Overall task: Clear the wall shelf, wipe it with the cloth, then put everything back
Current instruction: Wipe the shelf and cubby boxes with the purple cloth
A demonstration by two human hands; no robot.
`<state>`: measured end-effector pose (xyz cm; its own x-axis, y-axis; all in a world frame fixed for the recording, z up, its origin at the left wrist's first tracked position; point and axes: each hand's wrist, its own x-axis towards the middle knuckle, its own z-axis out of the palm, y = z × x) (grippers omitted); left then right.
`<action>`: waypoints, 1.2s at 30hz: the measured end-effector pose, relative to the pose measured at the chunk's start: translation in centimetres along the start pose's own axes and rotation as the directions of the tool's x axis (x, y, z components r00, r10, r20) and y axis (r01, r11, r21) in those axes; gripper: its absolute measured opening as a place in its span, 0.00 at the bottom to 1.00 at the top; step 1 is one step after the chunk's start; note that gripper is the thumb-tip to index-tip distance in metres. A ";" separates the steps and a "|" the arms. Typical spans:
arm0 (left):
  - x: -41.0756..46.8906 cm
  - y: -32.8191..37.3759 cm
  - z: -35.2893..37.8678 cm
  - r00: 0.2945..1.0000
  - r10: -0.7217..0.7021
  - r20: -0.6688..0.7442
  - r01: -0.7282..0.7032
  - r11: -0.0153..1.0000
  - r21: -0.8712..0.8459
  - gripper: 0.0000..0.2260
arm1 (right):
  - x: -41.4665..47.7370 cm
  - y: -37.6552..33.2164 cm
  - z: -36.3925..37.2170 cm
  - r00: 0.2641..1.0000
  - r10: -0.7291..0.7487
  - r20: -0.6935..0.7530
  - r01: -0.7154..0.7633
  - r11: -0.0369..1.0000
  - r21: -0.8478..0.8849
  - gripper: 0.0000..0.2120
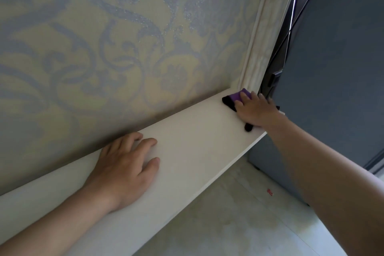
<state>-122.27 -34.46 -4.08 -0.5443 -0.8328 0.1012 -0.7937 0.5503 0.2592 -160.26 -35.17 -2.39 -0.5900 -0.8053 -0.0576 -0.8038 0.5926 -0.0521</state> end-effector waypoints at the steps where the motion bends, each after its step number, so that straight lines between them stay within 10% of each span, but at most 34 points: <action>1: 0.0 0.1 0.0 1.000 0.001 -0.004 -0.001 1.000 0.009 0.36 | -0.6 -0.6 0.1 1.000 0.001 -0.006 -0.001 1.000 0.003 0.32; 7: -0.1 -0.1 0.1 1.000 0.009 -0.007 -0.009 1.000 0.009 0.35 | -6.4 -3.5 2.0 0.969 -0.247 -0.027 0.245 0.967 -0.076 0.31; 14: -0.1 0.1 0.0 1.000 0.002 0.011 -0.002 1.000 0.020 0.36 | -3.4 1.8 0.2 0.998 0.054 0.011 -0.054 0.998 -0.041 0.31; 22: -0.3 0.3 0.0 1.000 -0.002 0.004 0.002 1.000 0.017 0.37 | -12.0 -6.0 1.8 0.949 -0.313 0.028 0.314 0.946 -0.083 0.32; 30: -0.2 0.7 -0.4 1.000 -0.010 0.013 0.011 1.000 -0.025 0.27 | -3.7 -7.9 0.5 1.000 -0.013 0.017 0.013 1.000 -0.001 0.33; 36: -0.7 0.5 -0.5 1.000 0.002 0.026 -0.001 1.000 -0.031 0.23 | -10.0 -14.6 2.7 0.958 -0.285 0.022 0.284 0.958 0.038 0.34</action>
<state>-122.17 -33.66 -3.54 -0.5524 -0.8300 0.0767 -0.7846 0.5488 0.2884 -142.44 -35.73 -3.70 -0.3350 -0.9402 -0.0621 -0.9346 0.3400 -0.1046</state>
